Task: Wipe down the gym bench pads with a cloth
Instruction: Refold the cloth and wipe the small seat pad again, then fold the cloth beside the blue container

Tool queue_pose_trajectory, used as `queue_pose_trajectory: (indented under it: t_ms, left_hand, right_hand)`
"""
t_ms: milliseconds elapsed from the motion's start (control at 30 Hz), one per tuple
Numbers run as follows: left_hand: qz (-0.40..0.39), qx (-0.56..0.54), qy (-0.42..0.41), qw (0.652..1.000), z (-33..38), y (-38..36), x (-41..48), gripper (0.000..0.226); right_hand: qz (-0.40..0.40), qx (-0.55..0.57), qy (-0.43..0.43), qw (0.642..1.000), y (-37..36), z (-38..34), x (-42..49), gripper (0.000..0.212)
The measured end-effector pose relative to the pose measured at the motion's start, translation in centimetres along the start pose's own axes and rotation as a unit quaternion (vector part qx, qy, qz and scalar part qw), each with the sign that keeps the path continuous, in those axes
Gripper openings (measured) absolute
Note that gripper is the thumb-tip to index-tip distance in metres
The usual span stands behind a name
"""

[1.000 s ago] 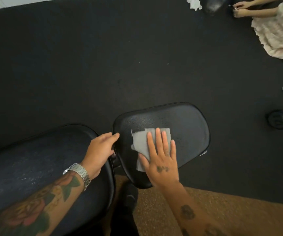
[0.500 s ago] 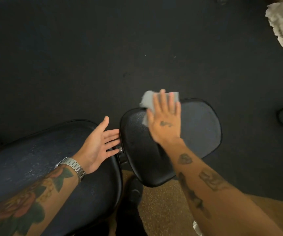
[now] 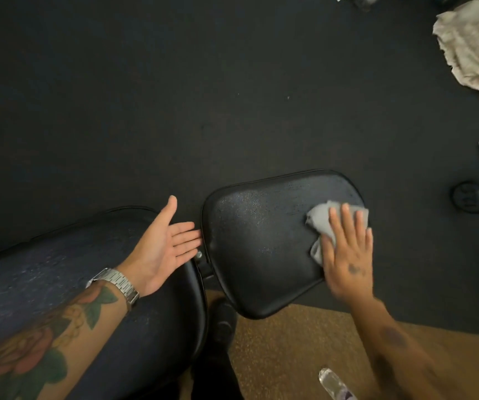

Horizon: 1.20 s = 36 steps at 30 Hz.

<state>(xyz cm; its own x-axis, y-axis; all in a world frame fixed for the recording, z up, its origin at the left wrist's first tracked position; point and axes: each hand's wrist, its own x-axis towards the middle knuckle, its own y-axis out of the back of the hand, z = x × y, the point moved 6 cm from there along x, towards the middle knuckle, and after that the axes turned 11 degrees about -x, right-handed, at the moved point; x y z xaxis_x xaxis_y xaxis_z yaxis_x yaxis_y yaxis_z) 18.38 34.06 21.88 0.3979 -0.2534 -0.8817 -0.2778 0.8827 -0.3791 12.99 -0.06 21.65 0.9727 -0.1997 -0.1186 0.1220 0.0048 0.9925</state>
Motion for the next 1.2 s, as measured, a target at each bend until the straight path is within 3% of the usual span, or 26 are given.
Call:
queue_pose_trajectory:
  t_ms: [133,167,333,400,467,500,533,567,633,700,767,867,1000,1167,1200]
  left_hand:
    - [-0.006,0.005,-0.002,1.000,-0.1,-0.3,-0.2,0.098]
    - [-0.008,0.006,-0.002,1.000,-0.1,-0.4,-0.2,0.098]
    - [-0.023,0.021,0.001,1.000,0.0,-0.6,-0.8,0.096]
    - [-0.023,0.038,-0.007,0.999,0.1,-0.4,-1.4,0.092]
    - [-0.006,0.078,-0.032,0.996,0.2,0.0,-2.0,0.085]
    - [0.005,0.104,-0.048,0.993,0.2,0.0,-2.5,0.080]
    - [0.012,0.129,-0.063,0.990,0.1,-0.2,-3.2,0.073]
    - [0.011,0.150,-0.073,0.986,-0.2,-0.6,-3.9,0.066]
    - [-0.020,0.175,-0.061,0.983,-1.5,-2.2,-5.4,0.054]
    - [-0.082,0.171,-0.015,0.982,-3.7,-4.7,-7.1,0.044]
    - [-0.139,0.153,0.026,0.978,-5.8,-7.4,-8.5,0.038]
    - [-0.156,0.195,-0.002,0.968,-7.8,-10.3,-8.9,0.030]
    - [-0.143,0.285,-0.076,0.945,-10.5,-14.2,-7.7,0.012]
    - [-0.134,0.357,-0.098,0.919,-15.7,-20.4,-4.2,0.012]
    - [-0.127,0.371,-0.098,0.915,-16.9,-21.7,-3.2,0.014]
  right_hand:
    - [0.017,-0.025,-0.121,0.992,0.5,-2.3,6.7,0.058]
    - [0.014,-0.029,-0.106,0.994,0.4,-4.3,7.4,0.058]
    - [0.000,-0.015,0.135,0.991,-0.8,-16.4,2.1,0.056]
    - [-0.032,0.026,0.169,0.985,-1.0,-18.5,-1.4,0.054]
    - [-0.081,0.173,0.135,0.972,0.1,-18.8,-3.4,0.050]
    - [-0.131,0.284,0.080,0.946,0.9,-18.5,-4.0,0.048]
    - [-0.172,0.404,0.010,0.899,2.1,-18.1,-4.6,0.045]
    - [-0.201,0.519,-0.067,0.828,3.4,-17.6,-5.2,0.041]
    - [-0.223,0.717,-0.178,0.636,5.7,-16.8,-6.5,0.039]
    - [-0.195,0.819,-0.239,0.484,7.2,-15.3,-8.1,0.042]
    - [-0.141,0.869,-0.255,0.400,8.4,-13.4,-9.6,0.044]
    - [-0.066,0.898,-0.272,0.338,8.4,-9.8,-12.2,0.058]
    - [-0.049,0.891,-0.277,0.355,7.2,-3.7,-14.4,0.076]
    - [-0.155,0.798,-0.316,0.490,3.2,6.7,-14.8,0.046]
    - [-0.177,0.779,-0.329,0.503,2.0,8.8,-14.9,0.044]
